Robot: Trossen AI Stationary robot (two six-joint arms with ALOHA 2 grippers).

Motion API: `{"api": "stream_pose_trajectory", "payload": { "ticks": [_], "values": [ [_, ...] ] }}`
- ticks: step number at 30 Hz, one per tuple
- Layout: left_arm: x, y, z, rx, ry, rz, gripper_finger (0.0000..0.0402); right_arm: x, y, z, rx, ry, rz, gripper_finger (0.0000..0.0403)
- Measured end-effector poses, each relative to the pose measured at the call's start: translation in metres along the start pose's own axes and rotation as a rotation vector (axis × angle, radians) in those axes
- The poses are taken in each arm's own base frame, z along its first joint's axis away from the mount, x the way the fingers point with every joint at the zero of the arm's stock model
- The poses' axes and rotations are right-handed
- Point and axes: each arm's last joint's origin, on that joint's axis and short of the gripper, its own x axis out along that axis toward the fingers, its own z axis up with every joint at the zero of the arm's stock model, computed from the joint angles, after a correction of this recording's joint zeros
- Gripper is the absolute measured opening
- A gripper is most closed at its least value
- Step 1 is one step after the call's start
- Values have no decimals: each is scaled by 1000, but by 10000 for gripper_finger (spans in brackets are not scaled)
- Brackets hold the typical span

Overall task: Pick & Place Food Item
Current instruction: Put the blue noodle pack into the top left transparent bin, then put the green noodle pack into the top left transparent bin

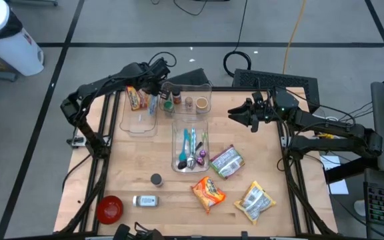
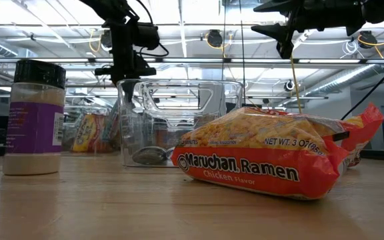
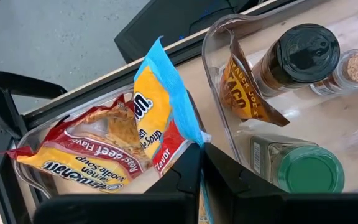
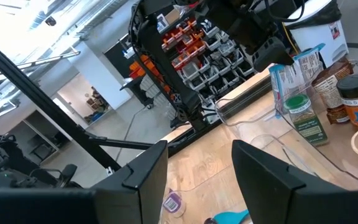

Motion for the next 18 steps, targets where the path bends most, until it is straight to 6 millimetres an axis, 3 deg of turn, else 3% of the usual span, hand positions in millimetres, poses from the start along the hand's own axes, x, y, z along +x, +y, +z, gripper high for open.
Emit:
{"api": "stream_pose_trajectory", "payload": {
  "ticks": [3, 10, 18],
  "values": [
    [0, 0, 0, 3, 1, 0, 5, 0, 0, 0, 0, 0, 0, 171],
    [0, 0, 0, -22, -1, 2, 13, 0, 0, 0, 0, 0, 1, 171],
    [0, 2, 1, -26, -3, 6, 51, 0, 0, 0, 0, 0, 1, 171]
  ]
}}
